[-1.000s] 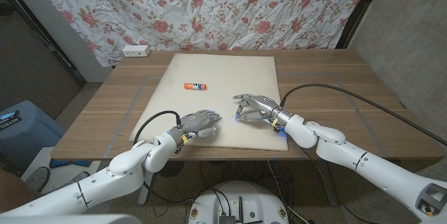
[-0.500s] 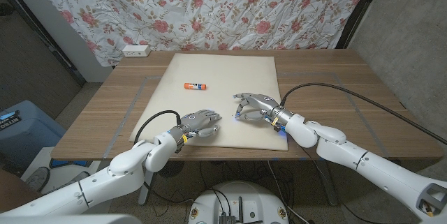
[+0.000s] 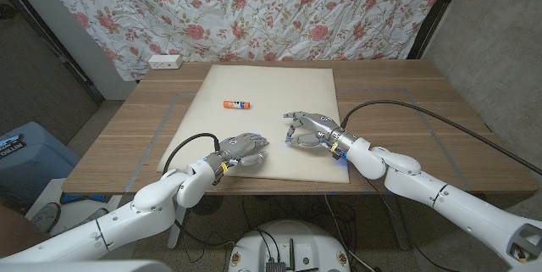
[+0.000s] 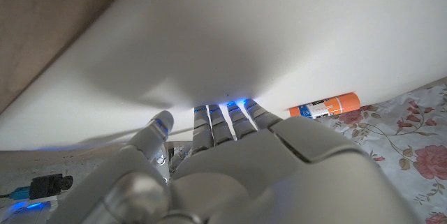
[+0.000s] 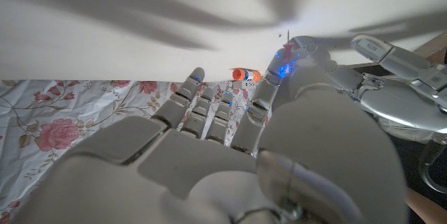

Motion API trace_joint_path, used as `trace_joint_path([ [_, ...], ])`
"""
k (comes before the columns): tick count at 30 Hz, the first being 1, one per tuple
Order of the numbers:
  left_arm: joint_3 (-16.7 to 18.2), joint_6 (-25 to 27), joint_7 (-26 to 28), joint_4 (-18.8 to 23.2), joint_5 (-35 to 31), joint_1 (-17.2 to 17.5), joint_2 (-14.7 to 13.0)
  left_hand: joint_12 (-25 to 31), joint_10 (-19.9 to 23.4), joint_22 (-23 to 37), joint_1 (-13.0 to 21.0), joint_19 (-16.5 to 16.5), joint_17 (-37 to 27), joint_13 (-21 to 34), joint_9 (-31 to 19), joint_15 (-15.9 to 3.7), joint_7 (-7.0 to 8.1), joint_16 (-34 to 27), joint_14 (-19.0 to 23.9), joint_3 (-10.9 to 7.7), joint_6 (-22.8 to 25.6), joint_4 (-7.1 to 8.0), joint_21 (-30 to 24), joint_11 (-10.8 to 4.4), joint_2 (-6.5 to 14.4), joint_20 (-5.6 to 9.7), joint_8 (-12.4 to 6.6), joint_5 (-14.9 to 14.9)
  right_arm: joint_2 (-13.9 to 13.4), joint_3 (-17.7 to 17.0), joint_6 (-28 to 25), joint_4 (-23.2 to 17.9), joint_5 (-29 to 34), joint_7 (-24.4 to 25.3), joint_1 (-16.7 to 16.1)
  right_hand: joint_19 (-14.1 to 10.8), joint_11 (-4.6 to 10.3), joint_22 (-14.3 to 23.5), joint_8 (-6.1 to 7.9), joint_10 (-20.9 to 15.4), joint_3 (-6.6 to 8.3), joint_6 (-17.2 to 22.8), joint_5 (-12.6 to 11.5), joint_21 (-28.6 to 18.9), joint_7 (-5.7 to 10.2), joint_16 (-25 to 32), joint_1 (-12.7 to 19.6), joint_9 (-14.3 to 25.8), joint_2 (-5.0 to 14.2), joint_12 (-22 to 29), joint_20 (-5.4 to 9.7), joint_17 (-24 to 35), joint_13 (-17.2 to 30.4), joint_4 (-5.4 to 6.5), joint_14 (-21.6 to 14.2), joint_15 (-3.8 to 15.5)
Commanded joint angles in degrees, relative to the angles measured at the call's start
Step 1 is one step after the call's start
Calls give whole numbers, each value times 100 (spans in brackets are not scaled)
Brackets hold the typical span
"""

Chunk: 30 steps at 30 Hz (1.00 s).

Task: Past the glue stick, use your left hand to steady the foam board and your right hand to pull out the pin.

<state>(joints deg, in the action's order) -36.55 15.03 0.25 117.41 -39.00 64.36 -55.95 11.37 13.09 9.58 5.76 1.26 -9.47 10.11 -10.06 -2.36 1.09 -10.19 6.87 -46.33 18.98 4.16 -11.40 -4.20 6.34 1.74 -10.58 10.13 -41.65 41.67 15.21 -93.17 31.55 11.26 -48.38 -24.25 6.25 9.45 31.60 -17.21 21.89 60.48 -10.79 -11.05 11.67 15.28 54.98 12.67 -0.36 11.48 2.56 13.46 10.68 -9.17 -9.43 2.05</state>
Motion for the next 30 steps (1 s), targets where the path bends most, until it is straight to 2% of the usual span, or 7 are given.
trace_joint_path([
  [1,-1,-31,7,4,7,3,-27,3,50,17,71,39,-26,15,-27,-224,-2,-27,45,-5,61,-44,38,-13,477,253,-39,-12,-30,-53,-41,-109,16,34,-49,-51,0,19,12,-28,-29,53,10,-11,23,43,8,11,77,5,102,18,-2,0,-54,387],
  [30,122,56,147,144,-107,31,-54,-11,41,17,115,55,-33,16,-29,-226,-3,-29,38,18,61,-65,37,7,482,254,-21,-18,-98,-306,-78,-376,-119,104,-150,-40,19,20,-17,-54,-84,75,16,6,47,45,3,-2,85,-12,87,32,-1,19,-48,362],
])
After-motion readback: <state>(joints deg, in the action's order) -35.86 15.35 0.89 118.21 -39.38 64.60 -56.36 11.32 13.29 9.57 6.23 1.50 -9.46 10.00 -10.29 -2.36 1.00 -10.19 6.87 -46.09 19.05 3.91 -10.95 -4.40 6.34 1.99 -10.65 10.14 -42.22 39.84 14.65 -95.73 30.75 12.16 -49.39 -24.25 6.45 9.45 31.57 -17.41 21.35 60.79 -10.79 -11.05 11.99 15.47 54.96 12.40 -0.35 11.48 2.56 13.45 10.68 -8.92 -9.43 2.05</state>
